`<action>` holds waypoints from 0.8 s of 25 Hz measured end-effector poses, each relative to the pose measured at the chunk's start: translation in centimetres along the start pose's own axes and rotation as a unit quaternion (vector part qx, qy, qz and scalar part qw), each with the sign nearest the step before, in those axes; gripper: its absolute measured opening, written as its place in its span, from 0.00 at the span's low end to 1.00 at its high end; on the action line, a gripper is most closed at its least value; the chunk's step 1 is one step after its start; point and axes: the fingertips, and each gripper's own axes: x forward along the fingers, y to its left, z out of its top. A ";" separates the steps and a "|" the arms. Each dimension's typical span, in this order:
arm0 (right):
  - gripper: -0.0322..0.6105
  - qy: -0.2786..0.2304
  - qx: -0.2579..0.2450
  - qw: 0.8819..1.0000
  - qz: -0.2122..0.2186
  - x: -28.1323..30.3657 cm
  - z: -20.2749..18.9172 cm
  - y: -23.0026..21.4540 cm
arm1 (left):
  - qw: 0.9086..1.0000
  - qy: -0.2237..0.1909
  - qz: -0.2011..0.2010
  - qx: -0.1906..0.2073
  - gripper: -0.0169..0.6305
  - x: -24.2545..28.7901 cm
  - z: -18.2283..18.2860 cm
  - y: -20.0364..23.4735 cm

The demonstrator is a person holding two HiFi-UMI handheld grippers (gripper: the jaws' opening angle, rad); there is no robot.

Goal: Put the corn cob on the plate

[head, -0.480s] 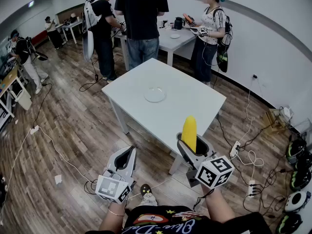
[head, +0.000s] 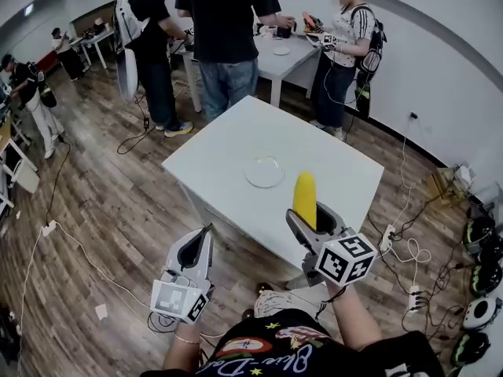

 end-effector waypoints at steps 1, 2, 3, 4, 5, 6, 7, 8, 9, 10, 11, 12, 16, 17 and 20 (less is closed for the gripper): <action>0.44 0.005 -0.002 1.000 -0.002 1.5 0.0 -0.6 | 1.000 0.000 0.000 -0.002 0.01 0.8 -0.3 1.0; 0.44 0.009 -0.003 1.000 -0.003 2.9 0.1 -1.3 | 1.000 0.002 -0.001 -0.002 0.01 1.7 -0.6 1.9; 0.44 0.014 -0.004 1.000 -0.005 4.5 0.0 -2.0 | 1.000 0.004 -0.001 -0.001 0.01 2.7 -0.9 2.8; 0.44 0.019 -0.004 1.000 -0.006 6.1 0.0 -2.8 | 1.000 0.007 -0.001 0.000 0.01 3.7 -1.1 3.8; 0.44 0.026 -0.005 1.000 -0.008 7.8 -0.2 -3.6 | 1.000 0.009 0.001 0.001 0.01 4.8 -1.3 4.9; 0.44 0.035 -0.005 0.999 -0.011 9.4 -0.5 -4.5 | 1.000 0.012 0.001 0.003 0.01 6.0 -1.4 6.0; 0.44 0.045 -0.005 0.999 -0.015 11.0 -0.8 -5.5 | 1.000 0.014 0.000 0.005 0.01 7.2 -1.5 7.0; 0.44 0.055 -0.004 0.998 -0.019 12.6 -1.0 -6.5 | 1.000 0.015 -0.002 0.007 0.01 8.6 -1.7 7.9; 0.44 0.066 -0.005 0.998 -0.023 14.0 -1.3 -7.5 | 1.000 0.014 -0.005 0.008 0.01 9.9 -1.8 8.7; 0.44 0.077 -0.008 0.997 -0.027 15.4 -1.6 -8.3 | 1.000 0.012 -0.009 0.008 0.01 11.1 -1.9 9.4; 0.44 0.089 -0.011 0.996 -0.031 16.7 -2.0 -9.1 | 1.000 0.010 -0.013 0.007 0.01 12.2 -2.0 10.1; 0.44 0.101 -0.015 0.994 -0.034 17.9 -2.5 -9.8 | 1.000 0.008 -0.017 0.004 0.01 13.3 -2.1 10.7; 0.44 0.168 -0.022 0.984 -0.050 22.0 -5.4 -13.0 | 0.999 0.009 -0.032 -0.008 0.01 17.1 -2.9 12.4; 0.44 0.188 -0.023 0.980 -0.054 22.9 -6.3 -13.7 | 0.999 0.013 -0.035 -0.011 0.01 17.8 -3.1 12.9; 0.44 0.247 -0.021 0.967 -0.066 24.9 -9.1 -15.1 | 0.998 0.029 -0.043 -0.028 0.01 18.8 -4.1 14.4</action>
